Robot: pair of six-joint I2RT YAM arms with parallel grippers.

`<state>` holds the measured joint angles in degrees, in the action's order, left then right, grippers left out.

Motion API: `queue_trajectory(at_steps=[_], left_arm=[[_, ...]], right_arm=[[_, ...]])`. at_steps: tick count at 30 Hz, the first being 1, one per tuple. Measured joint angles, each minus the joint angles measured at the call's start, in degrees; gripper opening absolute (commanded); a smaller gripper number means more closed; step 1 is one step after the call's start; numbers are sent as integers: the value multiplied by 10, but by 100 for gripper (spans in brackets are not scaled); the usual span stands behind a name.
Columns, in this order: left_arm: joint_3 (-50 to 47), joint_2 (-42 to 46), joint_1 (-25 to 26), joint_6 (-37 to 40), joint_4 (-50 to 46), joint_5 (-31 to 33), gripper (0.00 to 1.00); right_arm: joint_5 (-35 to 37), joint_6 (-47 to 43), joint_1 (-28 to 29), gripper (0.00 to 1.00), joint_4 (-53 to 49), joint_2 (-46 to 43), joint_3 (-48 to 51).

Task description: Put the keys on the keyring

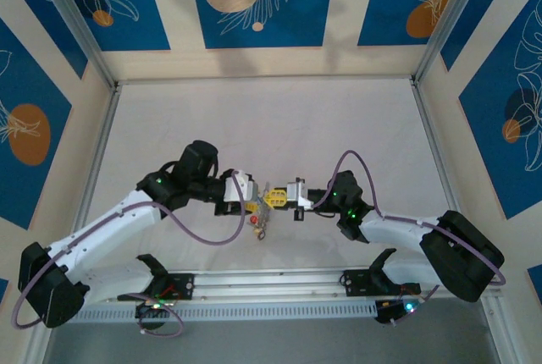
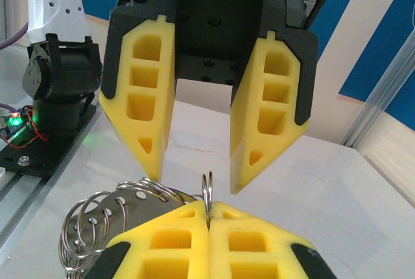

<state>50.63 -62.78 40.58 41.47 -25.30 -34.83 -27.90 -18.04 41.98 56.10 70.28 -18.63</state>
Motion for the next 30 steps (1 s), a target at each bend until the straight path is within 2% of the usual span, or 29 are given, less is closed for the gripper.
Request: queue_trajectory(at_steps=[8, 19, 20, 22, 24, 30], left_arm=[[6, -13, -1, -8, 19, 3, 17], [15, -38, 0, -4, 17, 6, 17], [15, -39, 2, -4, 17, 9, 15], [15, -40, 5, -3, 16, 14, 3], [16, -41, 9, 4, 11, 28, 0], [35, -41, 37, 21, -15, 108, 0]], right_arm=[[7, -16, 3, 0, -18, 0, 0], [30, -28, 5, 0, -30, 0, 0], [32, -28, 6, 0, -30, 0, 0], [37, -28, 7, 0, -31, 0, 0], [41, -28, 7, 0, -35, 0, 0], [70, -33, 14, 13, -60, -7, -2]])
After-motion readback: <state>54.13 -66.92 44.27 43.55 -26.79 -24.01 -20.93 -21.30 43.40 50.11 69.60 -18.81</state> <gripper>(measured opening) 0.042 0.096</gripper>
